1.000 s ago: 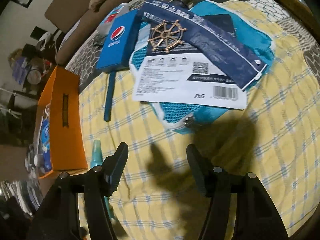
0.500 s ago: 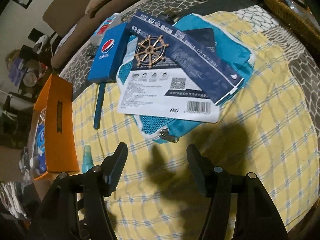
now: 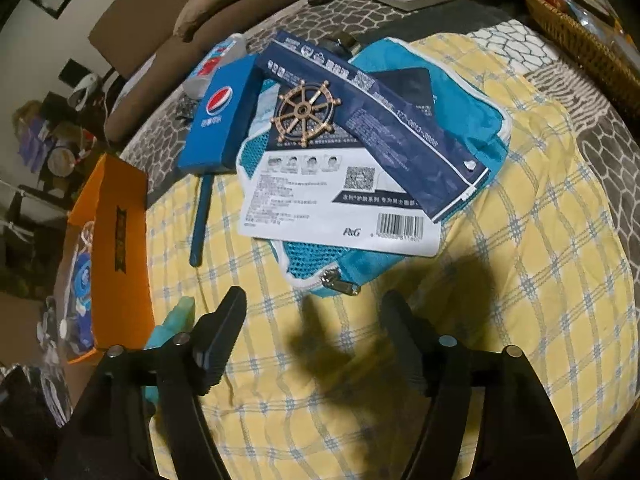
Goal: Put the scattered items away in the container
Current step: 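Hold the teal bottle in the left gripper while the right gripper grasps the gold ship-wheel ornament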
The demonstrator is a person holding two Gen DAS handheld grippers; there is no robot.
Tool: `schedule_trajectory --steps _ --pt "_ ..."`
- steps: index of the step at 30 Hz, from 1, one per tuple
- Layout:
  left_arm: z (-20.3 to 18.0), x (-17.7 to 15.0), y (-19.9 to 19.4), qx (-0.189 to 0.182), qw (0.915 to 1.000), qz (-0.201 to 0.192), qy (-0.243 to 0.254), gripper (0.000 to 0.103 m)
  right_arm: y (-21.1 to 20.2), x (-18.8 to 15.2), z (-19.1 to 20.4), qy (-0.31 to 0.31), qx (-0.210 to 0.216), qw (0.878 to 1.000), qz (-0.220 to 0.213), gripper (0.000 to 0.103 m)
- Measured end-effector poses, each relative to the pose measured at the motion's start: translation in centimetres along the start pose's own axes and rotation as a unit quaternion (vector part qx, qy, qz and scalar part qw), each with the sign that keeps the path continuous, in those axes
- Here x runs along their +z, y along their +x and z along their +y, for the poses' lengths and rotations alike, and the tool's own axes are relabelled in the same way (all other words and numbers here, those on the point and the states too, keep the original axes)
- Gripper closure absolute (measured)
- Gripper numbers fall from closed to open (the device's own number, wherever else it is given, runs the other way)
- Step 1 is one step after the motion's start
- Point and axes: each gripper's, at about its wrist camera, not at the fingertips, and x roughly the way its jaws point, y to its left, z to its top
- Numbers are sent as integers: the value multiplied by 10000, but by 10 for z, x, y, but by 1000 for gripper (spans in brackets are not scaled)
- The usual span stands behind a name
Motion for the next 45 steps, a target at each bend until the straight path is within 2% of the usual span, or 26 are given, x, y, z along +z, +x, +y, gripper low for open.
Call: schedule_trajectory --steps 6,11,17,20,22,24,28,31,34,35,39,42,45 --pt "-1 0 -7 -179 9998 -69 -17 73 -8 7 5 42 -89 9994 -323 18" --pt "0 5 -22 -299 9990 -321 -40 73 6 28 16 -66 -415 9987 -297 15" --pt "6 11 -34 -407 9977 -521 -152 73 43 84 43 -539 -712 9957 -233 13" --pt "8 13 -36 -507 9971 -531 -208 73 73 114 55 -824 -718 9940 86 2" --pt "8 13 -34 -475 9973 -528 -198 73 98 130 62 -1122 -908 9888 388 2" --pt "6 13 -31 -457 9975 -508 -177 73 122 141 66 -1542 -1335 9769 637 2" --pt "4 16 -26 -467 9977 -469 -177 73 138 147 75 -2247 -1711 9572 637 1" --pt "1 17 -25 -446 9977 -495 -151 73 138 144 84 -2593 -1839 9463 590 6" --pt "-3 18 -25 -451 9976 -511 -131 73 136 142 83 -2516 -1704 9505 646 20" --pt "-4 18 -25 -463 9975 -513 -128 73 135 141 82 -2483 -1675 9519 647 33" --pt "-6 19 -25 -451 9974 -548 -109 73 124 134 81 -2362 -1403 9595 628 34" --pt "-3 19 -28 -440 9971 -604 -144 73 107 122 80 -2329 -1341 9622 432 34" --pt "2 18 -35 -478 9962 -693 -225 73 73 104 78 -2174 -994 9710 73 34"
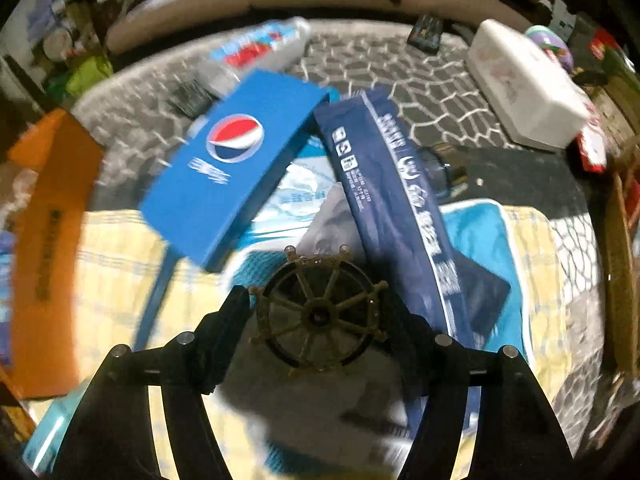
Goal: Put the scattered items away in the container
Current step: 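Hold the teal bottle in the left gripper while the right gripper grasps the gold ship-wheel ornament, then carry the teal bottle with the left gripper and ship wheel with the right gripper over the box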
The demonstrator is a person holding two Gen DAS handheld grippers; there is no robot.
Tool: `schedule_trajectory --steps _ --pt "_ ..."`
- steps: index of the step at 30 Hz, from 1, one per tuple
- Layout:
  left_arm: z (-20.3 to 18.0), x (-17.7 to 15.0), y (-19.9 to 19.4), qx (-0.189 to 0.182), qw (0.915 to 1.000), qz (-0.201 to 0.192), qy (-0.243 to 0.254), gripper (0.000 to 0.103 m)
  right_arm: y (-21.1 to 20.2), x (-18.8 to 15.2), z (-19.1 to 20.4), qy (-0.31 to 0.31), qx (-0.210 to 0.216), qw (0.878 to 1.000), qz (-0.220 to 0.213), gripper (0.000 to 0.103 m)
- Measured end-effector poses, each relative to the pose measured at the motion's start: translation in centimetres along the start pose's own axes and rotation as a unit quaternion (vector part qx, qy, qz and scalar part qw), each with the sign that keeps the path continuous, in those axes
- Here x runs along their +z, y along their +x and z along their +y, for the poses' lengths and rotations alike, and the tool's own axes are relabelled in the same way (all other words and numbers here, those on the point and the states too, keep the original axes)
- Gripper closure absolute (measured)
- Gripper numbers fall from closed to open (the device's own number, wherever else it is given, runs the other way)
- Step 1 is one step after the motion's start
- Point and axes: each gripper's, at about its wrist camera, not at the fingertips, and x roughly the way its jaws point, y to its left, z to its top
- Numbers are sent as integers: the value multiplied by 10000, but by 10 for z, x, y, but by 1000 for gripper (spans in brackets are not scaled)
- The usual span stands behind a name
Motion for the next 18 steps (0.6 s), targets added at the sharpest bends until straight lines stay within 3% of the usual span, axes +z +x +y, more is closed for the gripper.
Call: schedule_trajectory --steps 9,13,18 --pt "-1 5 -29 -125 9988 -465 -2 73 -115 -64 -6 935 884 9860 -1063 34" --pt "0 8 -40 -180 9976 -659 -55 73 -129 -88 13 898 783 9855 -1212 34" --pt "6 9 -49 -201 9967 -770 -147 73 -113 -99 37 660 535 9904 -1094 34"
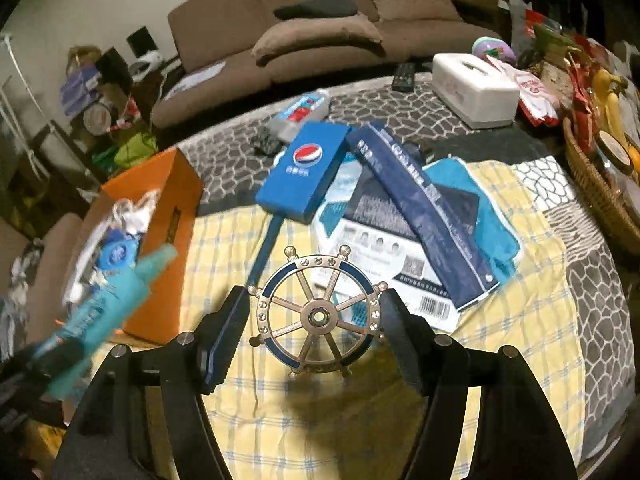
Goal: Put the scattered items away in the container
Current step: 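Carry the teal bottle with the left gripper and ship wheel with the right gripper over the box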
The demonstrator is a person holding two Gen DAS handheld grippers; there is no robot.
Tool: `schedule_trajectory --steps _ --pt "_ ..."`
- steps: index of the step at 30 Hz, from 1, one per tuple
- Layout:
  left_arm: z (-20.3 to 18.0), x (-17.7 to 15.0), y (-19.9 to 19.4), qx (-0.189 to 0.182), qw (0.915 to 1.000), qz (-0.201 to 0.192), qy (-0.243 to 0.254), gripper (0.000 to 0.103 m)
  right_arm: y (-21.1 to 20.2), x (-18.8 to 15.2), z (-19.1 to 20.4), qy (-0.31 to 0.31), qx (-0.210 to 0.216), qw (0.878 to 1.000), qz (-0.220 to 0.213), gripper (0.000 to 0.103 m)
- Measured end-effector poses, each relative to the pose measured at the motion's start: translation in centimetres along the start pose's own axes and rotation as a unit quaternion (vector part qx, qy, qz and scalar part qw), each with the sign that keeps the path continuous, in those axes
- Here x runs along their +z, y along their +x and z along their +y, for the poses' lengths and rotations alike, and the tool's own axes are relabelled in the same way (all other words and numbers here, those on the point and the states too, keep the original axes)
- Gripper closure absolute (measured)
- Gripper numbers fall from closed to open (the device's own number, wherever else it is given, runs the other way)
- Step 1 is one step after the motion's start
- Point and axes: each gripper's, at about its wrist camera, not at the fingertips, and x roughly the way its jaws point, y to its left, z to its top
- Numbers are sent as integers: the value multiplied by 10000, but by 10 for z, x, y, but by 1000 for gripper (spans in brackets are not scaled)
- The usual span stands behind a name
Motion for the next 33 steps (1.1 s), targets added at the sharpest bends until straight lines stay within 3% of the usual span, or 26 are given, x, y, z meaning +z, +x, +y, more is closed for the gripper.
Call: schedule_trajectory --steps 18,33 --pt "21 15 -25 71 9979 -585 -279 73 12 -14 30 -686 -509 9961 -226 34" --pt "35 19 -38 124 9950 -897 -427 73 6 -12 27 -550 -434 9971 -295 34"
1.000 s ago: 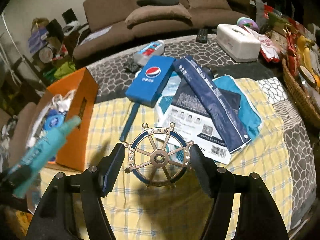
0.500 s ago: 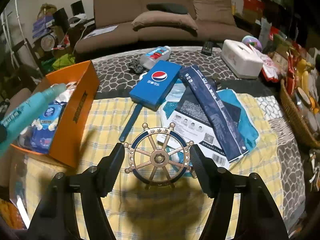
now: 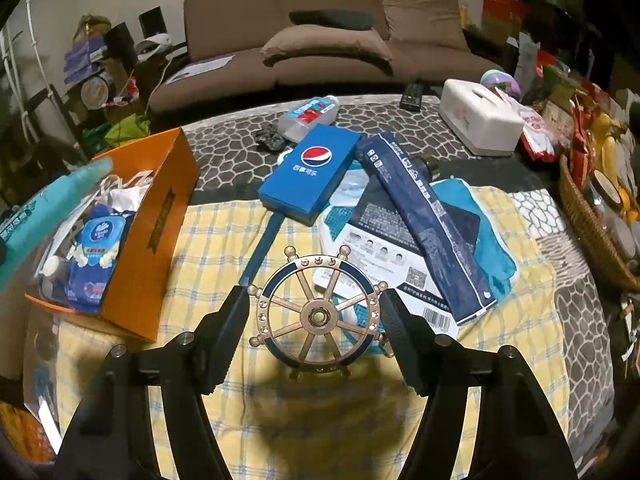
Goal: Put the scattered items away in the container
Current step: 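Carry the teal bottle with the left gripper and ship wheel with the right gripper over the box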
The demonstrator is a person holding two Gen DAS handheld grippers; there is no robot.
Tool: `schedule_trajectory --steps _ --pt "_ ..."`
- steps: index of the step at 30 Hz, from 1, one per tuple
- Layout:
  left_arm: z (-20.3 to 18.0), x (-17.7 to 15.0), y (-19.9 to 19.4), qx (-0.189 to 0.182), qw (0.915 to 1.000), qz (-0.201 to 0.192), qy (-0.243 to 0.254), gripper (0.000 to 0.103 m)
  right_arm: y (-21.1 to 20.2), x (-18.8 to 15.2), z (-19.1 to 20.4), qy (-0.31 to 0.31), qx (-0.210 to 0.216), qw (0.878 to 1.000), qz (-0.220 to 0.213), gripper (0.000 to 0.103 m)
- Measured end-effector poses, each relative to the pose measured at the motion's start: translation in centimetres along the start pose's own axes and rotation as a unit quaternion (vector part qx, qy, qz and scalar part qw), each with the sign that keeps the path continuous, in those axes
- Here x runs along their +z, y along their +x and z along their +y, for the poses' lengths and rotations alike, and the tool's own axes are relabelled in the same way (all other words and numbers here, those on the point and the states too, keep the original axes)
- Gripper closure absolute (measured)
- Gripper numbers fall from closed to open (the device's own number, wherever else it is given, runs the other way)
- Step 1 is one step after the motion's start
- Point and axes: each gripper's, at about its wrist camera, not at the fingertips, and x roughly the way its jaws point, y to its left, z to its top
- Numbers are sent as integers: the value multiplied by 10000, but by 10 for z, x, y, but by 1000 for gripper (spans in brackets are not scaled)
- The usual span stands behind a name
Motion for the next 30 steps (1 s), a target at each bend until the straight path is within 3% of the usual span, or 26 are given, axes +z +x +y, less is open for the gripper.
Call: schedule_trajectory --steps 4,7,13,18,20,23,26,30 --pt "10 5 -2 5 9999 -37 -128 73 -3 2 -1 138 161 9998 18 34" --pt "22 11 -9 -2 9995 -154 -288 73 -10 8 3 435 661 9968 59 34" --pt "64 26 -17 12 9956 -311 -886 73 -26 43 57 221 1364 9904 -68 34" --pt "124 37 -29 0 9846 -413 -1701 73 -19 68 129 -201 1957 9804 127 34" --pt "153 37 -34 78 9729 -592 -2233 73 -5 74 161 -428 2100 9762 328 34" --pt "187 34 -37 240 9577 -764 -2765 73 21 77 195 -573 2201 9717 645 34" --pt "203 35 -26 327 9544 -683 -2886 73 56 79 216 -567 1889 9748 1044 34" --pt "212 37 -8 305 9549 -489 -2912 73 94 76 228 -480 1819 9719 1415 34"
